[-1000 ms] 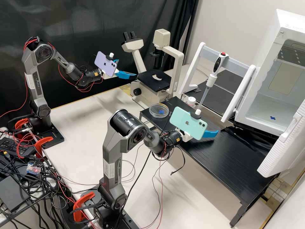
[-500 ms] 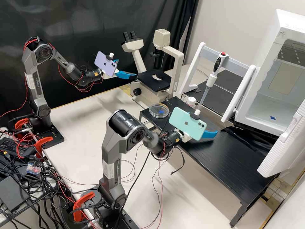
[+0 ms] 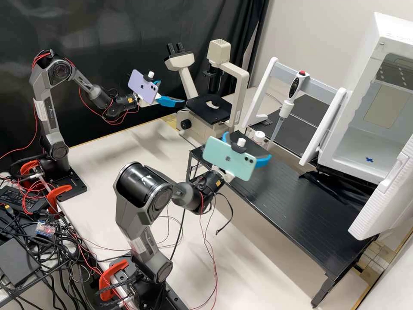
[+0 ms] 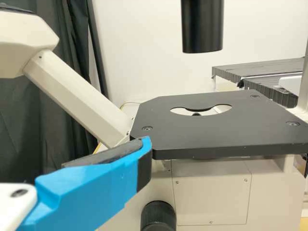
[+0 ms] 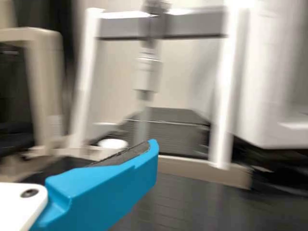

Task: Move the petri dish to the incubator

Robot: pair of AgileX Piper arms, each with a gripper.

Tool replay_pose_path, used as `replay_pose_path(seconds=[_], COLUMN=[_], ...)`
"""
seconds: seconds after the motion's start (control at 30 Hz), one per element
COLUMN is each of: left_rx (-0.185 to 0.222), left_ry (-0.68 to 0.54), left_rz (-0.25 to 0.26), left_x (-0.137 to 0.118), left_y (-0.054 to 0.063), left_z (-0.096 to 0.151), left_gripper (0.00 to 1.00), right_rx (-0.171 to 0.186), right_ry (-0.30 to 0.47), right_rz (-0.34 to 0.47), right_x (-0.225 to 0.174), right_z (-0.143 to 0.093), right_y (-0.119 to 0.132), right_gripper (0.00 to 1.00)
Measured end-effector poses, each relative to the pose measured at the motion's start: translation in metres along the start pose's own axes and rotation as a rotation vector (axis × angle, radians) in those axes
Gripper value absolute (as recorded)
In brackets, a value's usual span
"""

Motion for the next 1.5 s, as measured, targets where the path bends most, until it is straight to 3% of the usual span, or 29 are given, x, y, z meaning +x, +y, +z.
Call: replay_pose_path(seconds=[0.17, 0.3, 0.97, 1.0, 1.5], left_rx=[0.000, 0.000, 0.000, 0.000, 0.000], left_ry=[0.000, 0.000, 0.000, 0.000, 0.000], left_rz=[0.000, 0.000, 0.000, 0.000, 0.000], left_x=[0.000, 0.000, 0.000, 0.000, 0.000], left_y=[0.000, 0.000, 0.000, 0.000, 0.000], left_z=[0.000, 0.000, 0.000, 0.000, 0.000], left_gripper=[1.00, 1.00, 1.00, 1.00, 1.00], right_rx=[-0.016, -0.033, -0.039, -0.042, -0.010], right_ry=[0.088, 0.110, -0.024, -0.028, -0.059], right_rz=[-0.093, -0.149, -0.235, -0.238, -0.218], right_x=[-0.002, -0.001, 0.011, 0.012, 0.020], right_z=[-0.020, -0.025, 0.005, 0.007, 0.019], right_y=[-0.023, -0.037, -0.065, -0.065, -0.060], right_gripper=[1.00, 1.00, 1.00, 0.00, 0.00])
